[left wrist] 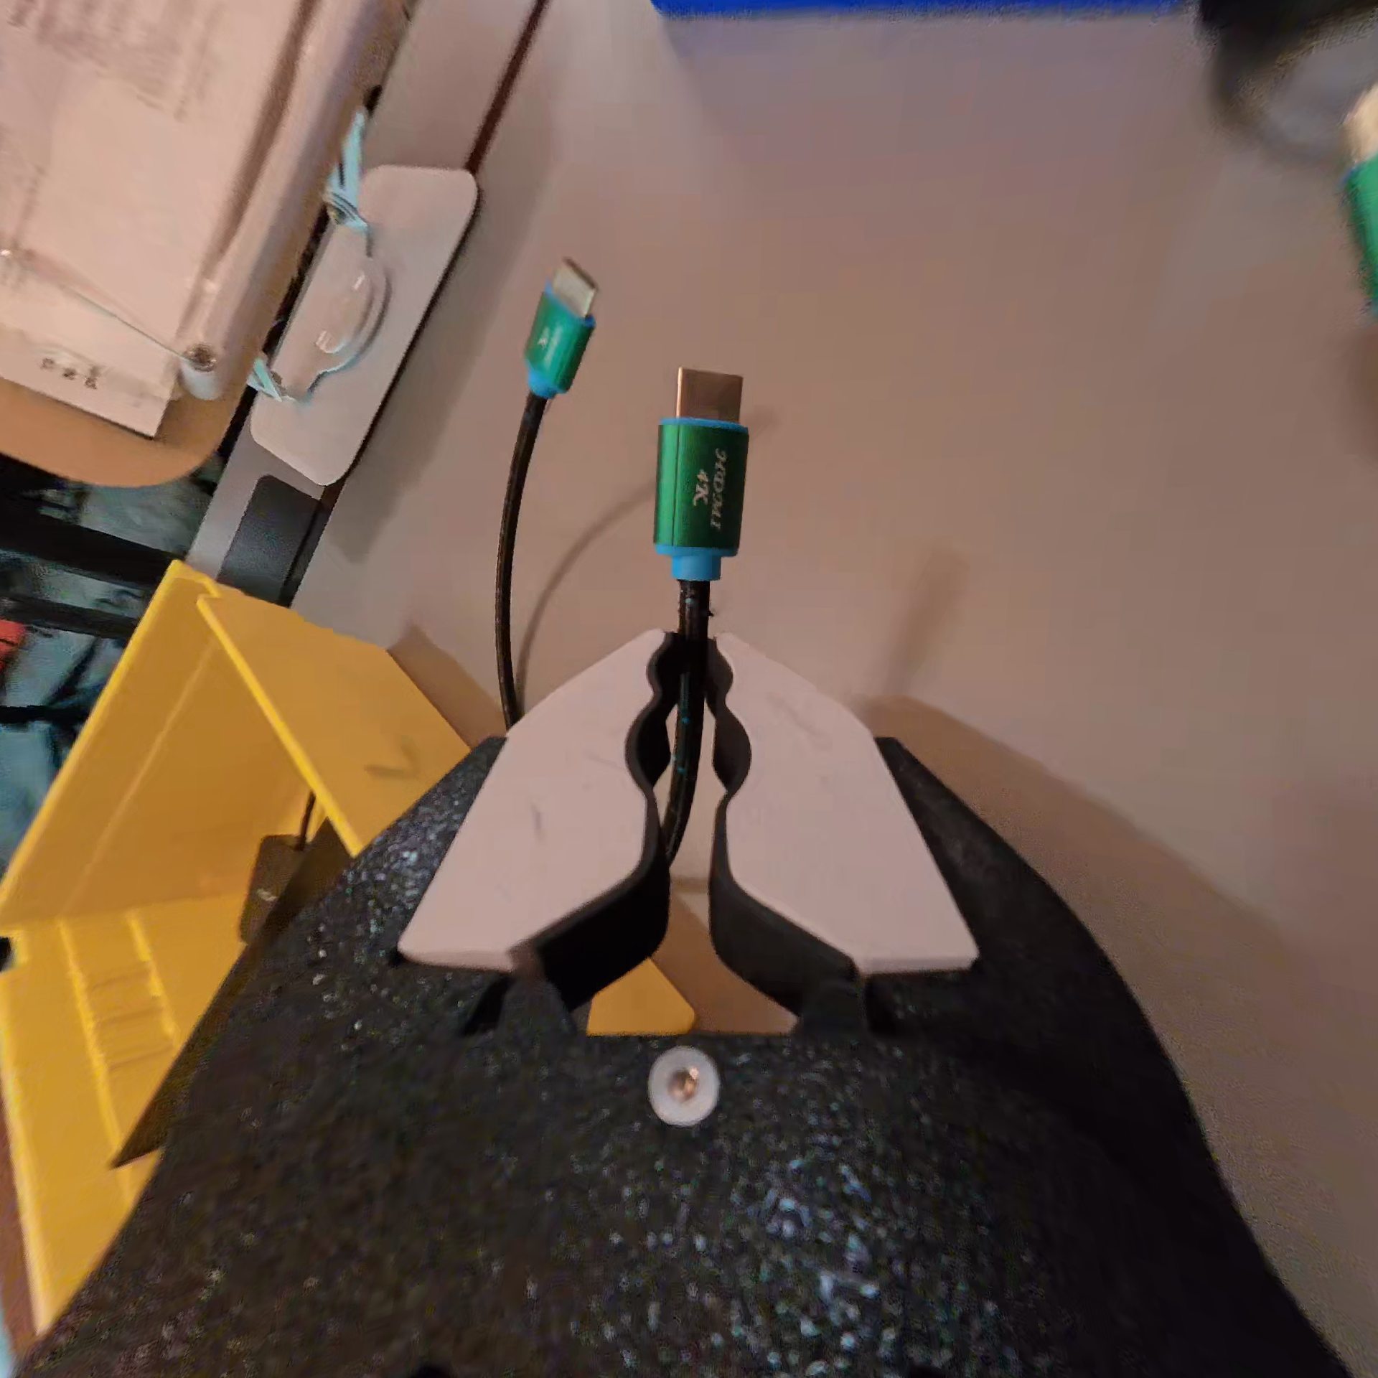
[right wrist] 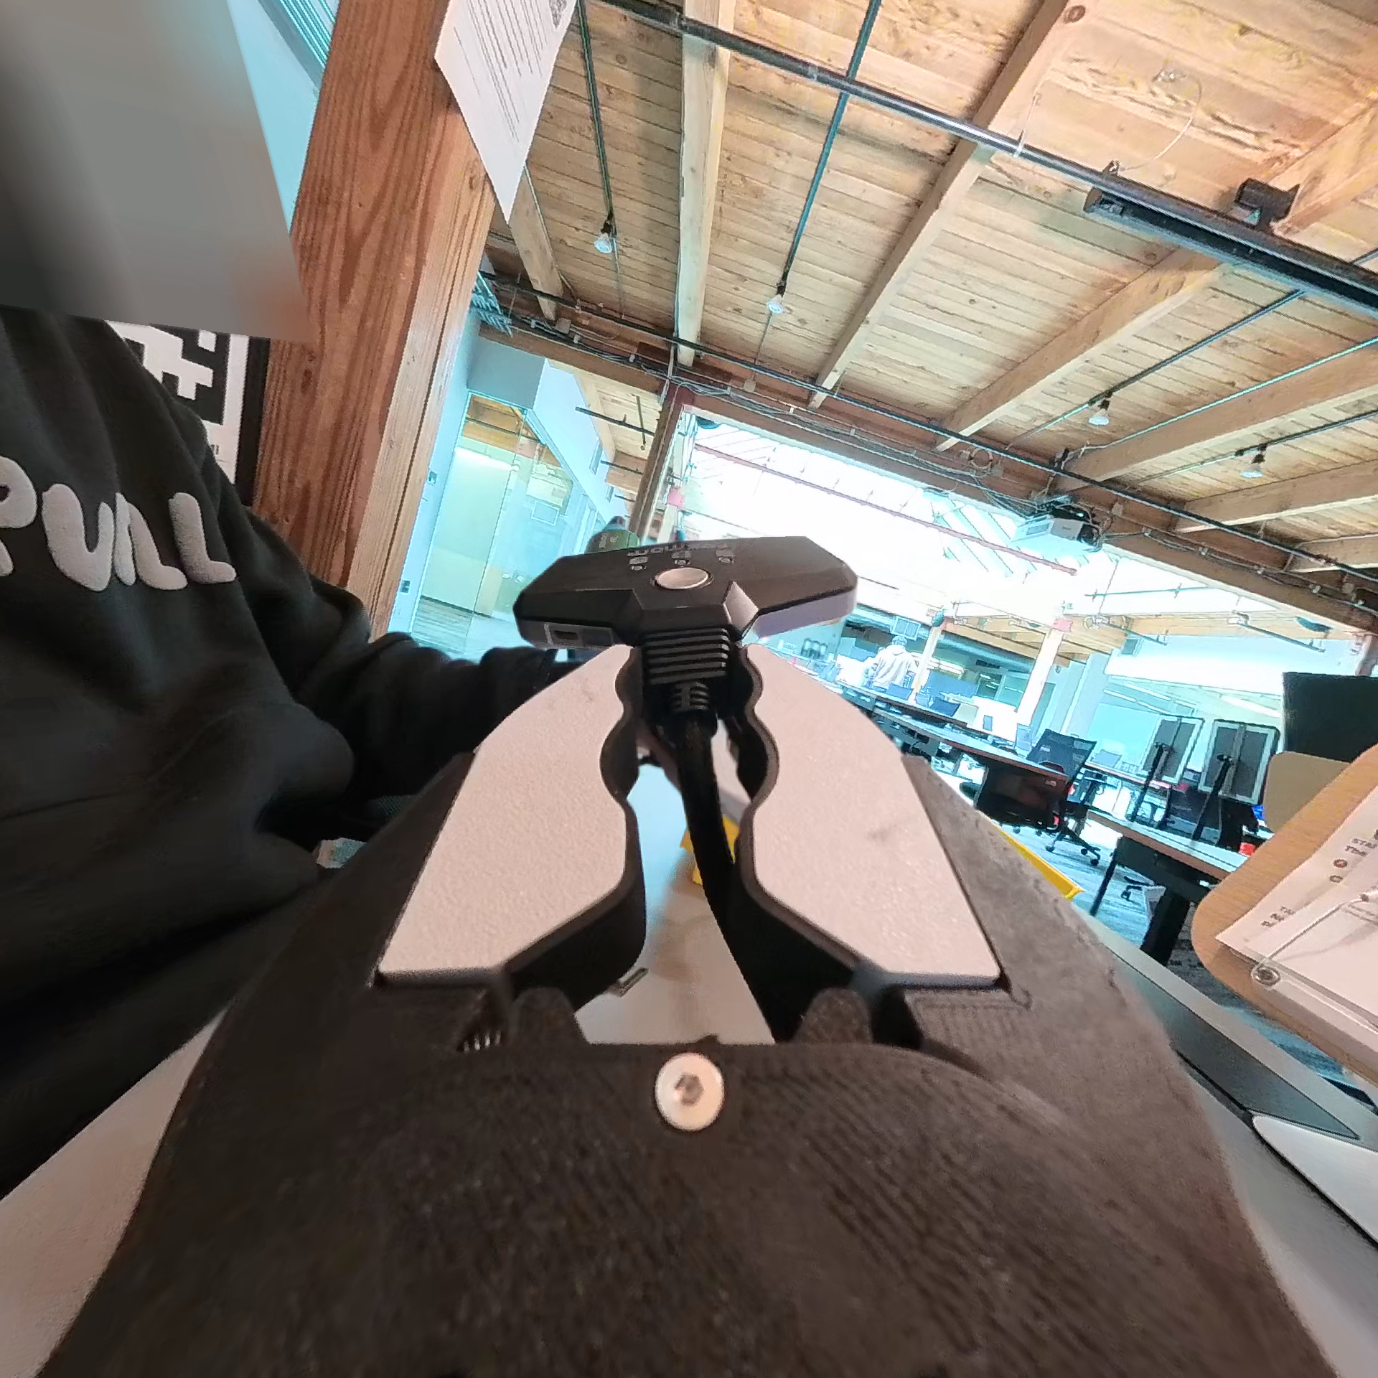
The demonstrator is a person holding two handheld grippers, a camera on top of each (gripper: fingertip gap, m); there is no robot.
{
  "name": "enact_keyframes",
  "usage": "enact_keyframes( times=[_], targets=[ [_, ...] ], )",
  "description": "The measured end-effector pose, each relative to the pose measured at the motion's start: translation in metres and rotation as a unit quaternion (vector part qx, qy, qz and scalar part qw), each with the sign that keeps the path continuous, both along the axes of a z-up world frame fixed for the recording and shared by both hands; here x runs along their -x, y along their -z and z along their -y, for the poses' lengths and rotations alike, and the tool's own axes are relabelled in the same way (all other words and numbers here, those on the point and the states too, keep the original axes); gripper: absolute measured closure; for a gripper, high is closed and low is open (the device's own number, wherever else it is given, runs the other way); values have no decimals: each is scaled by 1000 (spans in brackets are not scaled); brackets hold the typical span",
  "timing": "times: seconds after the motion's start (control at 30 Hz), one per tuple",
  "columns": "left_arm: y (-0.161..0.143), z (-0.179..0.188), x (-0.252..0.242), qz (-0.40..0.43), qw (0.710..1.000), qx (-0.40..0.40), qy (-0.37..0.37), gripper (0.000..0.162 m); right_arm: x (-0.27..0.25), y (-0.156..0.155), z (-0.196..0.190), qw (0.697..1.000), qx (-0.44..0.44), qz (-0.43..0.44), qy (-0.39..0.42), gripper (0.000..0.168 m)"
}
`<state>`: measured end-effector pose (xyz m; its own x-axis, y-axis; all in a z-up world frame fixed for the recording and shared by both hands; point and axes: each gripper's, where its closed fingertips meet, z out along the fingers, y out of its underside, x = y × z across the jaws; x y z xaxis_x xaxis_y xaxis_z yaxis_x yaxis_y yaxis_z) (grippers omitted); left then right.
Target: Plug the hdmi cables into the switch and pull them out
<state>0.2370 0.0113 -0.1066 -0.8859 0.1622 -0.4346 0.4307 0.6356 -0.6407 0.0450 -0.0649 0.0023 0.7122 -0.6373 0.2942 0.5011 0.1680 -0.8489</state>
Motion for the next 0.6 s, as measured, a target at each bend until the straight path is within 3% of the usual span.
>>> enact_keyframes(
  times=[0.1,0.17,0.37,0.6],
  targets=[
    [-21,-13,10,-92,996,-9,14,156,0,4,-6,1000,13,-10,-15,145],
    [-30,-26,13,-107,993,-42,27,156,-1,11,-13,999,33,-25,-29,146],
    [-60,-48,44,-87,975,-170,110,156,-11,27,-28,994,75,-62,-40,145],
    [-87,-44,70,2,958,-270,100,156,-19,30,-25,994,68,-83,-22,146]
  ],
)
